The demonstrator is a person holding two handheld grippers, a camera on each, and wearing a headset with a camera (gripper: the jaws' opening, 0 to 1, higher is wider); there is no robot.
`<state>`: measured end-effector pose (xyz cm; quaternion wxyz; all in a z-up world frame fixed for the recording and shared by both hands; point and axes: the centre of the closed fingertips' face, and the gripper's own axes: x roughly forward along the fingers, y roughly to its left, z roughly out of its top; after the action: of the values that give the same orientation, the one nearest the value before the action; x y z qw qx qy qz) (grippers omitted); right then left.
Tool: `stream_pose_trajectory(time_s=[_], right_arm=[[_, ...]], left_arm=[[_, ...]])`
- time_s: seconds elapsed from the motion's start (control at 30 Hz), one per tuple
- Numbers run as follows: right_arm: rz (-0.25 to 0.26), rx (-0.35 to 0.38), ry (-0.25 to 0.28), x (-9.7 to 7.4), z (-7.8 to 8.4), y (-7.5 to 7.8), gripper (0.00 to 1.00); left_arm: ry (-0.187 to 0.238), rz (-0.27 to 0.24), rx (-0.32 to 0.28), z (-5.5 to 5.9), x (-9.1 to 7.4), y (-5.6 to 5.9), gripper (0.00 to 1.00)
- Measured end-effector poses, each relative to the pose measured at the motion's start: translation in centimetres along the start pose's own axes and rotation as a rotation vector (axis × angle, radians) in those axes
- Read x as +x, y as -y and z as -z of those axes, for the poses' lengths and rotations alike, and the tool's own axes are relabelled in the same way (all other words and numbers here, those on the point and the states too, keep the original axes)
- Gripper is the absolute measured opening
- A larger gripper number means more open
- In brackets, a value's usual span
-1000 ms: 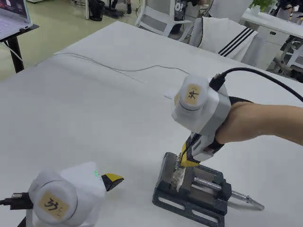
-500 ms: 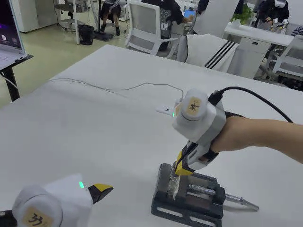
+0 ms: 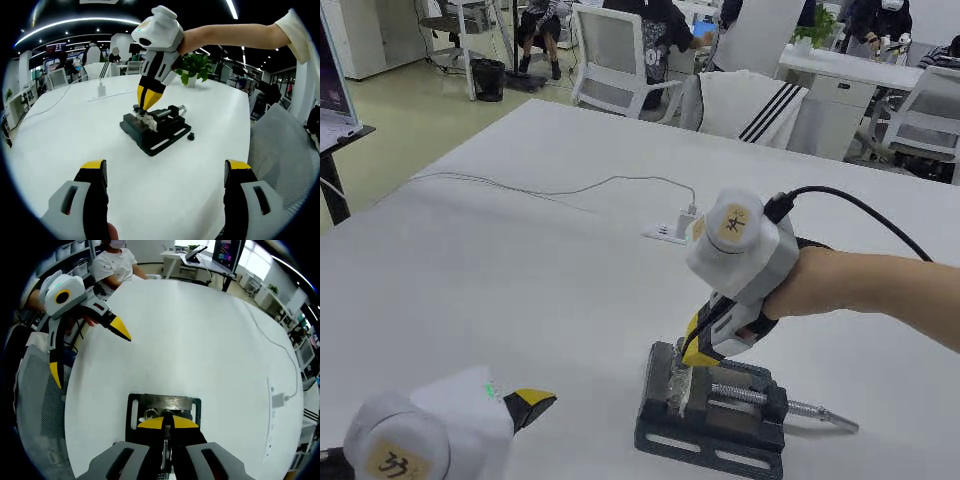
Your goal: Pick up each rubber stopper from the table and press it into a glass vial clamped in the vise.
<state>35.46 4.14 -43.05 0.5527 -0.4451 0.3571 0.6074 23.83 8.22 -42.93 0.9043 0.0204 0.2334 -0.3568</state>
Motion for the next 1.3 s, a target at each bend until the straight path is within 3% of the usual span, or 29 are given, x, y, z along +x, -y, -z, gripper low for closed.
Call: stream_pose_trajectory(time_s=[0.13, 0.23, 0.33, 0.43, 0.53, 0.9, 1.3], right_arm=[[0.014, -0.012, 0.004, 0.0, 0.0, 0.0, 0.01], [0.037, 0.002, 0.011, -0.2, 0.1, 0.5, 0.10], [0.014, 0.025, 0.026, -0.4, 0.2, -0.1, 0.25], [0.033, 0.032, 0.057, -0.8, 0.2, -0.3, 0.32], [0.035, 0.052, 0.080, -0.8, 0.5, -0.7, 0.53], [0.085, 0.120, 0.147, -0.5, 1.5, -1.8, 0.97], [0.099, 0.192, 0.209, -1.2, 2.5, -3.1, 0.99]], left_arm=[[-0.003, 0.000, 0.002, 0.1, 0.0, 0.0, 0.97], [-0.007, 0.001, 0.003, 0.1, -0.1, 0.0, 0.97], [-0.009, 0.002, 0.005, 0.2, -0.1, 0.0, 0.97], [-0.011, 0.004, 0.006, 0.2, -0.1, 0.1, 0.97], [-0.016, 0.007, 0.010, 0.2, -0.1, 0.1, 0.97], [-0.030, 0.012, 0.025, 0.2, -0.2, -0.1, 0.97], [-0.039, 0.017, 0.045, -0.1, -0.4, -0.5, 0.97]])
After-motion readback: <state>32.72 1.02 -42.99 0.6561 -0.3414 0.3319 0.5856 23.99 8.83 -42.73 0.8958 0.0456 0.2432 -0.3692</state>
